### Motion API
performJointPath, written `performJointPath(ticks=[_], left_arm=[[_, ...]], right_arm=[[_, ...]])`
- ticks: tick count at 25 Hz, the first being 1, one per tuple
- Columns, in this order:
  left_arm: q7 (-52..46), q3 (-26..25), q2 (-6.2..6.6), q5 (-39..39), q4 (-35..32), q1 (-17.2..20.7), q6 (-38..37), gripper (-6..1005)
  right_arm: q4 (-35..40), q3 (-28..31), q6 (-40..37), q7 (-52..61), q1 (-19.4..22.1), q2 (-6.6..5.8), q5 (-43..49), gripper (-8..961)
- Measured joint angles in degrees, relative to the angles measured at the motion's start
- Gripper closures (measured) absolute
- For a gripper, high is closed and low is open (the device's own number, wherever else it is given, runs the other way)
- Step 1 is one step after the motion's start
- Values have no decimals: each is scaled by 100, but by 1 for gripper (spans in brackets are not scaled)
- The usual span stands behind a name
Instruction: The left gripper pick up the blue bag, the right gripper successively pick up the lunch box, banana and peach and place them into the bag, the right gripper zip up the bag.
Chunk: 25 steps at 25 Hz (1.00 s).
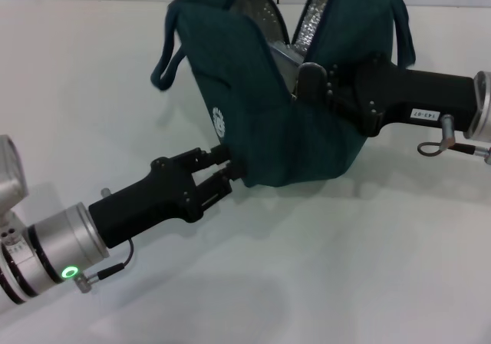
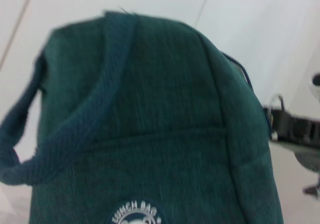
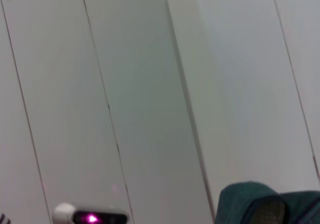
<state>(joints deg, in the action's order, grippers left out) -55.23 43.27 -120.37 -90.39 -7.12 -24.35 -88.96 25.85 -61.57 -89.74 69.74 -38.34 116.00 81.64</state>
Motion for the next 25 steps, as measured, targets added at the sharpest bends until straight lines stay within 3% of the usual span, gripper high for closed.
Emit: performJointPath(ticks=[14,18,25], left_arm=[[684,15,-14,106,170,204,-502,525],[955,13,-25,433,471,156,-231,490],[1838,-12,-42,761,1130,-152,299,339]], right_arm=[[-150,-75,139,-122,-162,20,-19,907],[-169,-146,135,-126,-234,19,-99,906],[-179,-678,153,-191,-271,19,-581,905]])
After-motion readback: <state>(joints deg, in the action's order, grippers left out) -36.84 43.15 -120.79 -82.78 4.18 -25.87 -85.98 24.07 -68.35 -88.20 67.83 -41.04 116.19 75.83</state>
